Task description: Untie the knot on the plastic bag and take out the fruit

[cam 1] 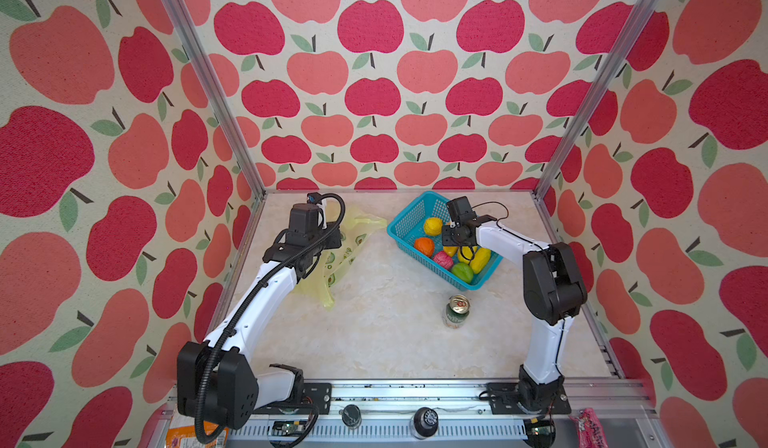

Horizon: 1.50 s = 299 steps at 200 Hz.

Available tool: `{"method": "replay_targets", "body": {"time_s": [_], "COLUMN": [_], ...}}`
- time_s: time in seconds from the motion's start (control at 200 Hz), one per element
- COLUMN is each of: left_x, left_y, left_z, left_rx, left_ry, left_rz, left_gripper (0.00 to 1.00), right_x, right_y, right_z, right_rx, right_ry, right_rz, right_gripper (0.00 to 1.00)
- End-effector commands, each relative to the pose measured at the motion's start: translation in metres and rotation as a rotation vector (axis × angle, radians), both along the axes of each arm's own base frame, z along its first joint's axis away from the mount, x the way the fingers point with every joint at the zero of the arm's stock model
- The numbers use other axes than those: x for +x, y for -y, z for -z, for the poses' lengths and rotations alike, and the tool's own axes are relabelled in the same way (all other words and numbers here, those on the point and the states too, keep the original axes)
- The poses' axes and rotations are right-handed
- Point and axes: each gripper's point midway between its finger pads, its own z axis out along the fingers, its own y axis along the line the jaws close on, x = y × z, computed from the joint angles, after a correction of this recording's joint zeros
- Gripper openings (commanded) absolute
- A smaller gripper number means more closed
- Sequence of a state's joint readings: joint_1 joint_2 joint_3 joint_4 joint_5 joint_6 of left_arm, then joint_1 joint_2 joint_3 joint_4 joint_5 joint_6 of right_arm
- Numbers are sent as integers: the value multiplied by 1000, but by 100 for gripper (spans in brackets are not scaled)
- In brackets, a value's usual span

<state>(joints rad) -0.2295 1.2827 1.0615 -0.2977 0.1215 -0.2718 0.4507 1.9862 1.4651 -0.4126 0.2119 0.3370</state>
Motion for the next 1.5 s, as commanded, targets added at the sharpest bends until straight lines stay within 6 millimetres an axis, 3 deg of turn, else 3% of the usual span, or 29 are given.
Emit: {"method": "replay_targets", "body": {"time_s": [0.0,0.075,0.2,0.315,0.47,0.58,0.7,0.8,0.86,0.936,0.976,0.986,1.006,1.021,1.131,1.251,1.341,1.491], "left_x": [-1,-1,7,37,93,104,95,87,85,85,83,83,81,80,64,34,7,-37], "left_y": [-1,-1,-1,-1,-18,-23,-14,-1,7,10,9,10,11,11,16,14,3,-24], "left_z": [-17,-20,-25,-35,-67,-91,-105,-104,-99,-86,-81,-81,-79,-79,-88,-119,-146,-171], "left_rx": [-18,-17,-30,-58,-46,-30,-65,-82,-103,-136,-150,-152,-156,-158,-179,-195,-197,-186], "left_ry": [41,51,95,100,109,129,170,177,164,114,83,78,63,57,39,91,165,279], "left_rz": [1,-2,-8,-16,-100,-136,-127,-94,-67,-54,-56,-54,-51,-48,-4,18,-5,-80], "left_gripper": [0,0,0,0,0,0,0,0,9,34,53,62,93,100,99,99,99,99], "right_x": [-11,-12,-13,-17,-27,-33,-35,-35,-35,-37,-39,-40,-41,-42,-56,-73,-86,-111], "right_y": [-5,-6,-3,5,14,25,31,33,35,41,47,50,55,59,93,135,174,235], "right_z": [22,21,11,-6,-36,-55,-64,-67,-71,-79,-87,-89,-94,-98,-126,-146,-144,-126], "right_rx": [4,11,22,9,43,44,48,54,50,32,17,12,6,2,37,99,138,206], "right_ry": [-103,-100,-60,-6,83,160,229,233,239,268,295,302,318,333,414,477,465,421], "right_rz": [-20,-24,-22,-4,16,41,51,54,57,68,81,87,101,114,204,328,479,711], "right_gripper": [63,74,84,86,89,93,95,94,93,93,93,93,94,95,98,99,99,98]}}
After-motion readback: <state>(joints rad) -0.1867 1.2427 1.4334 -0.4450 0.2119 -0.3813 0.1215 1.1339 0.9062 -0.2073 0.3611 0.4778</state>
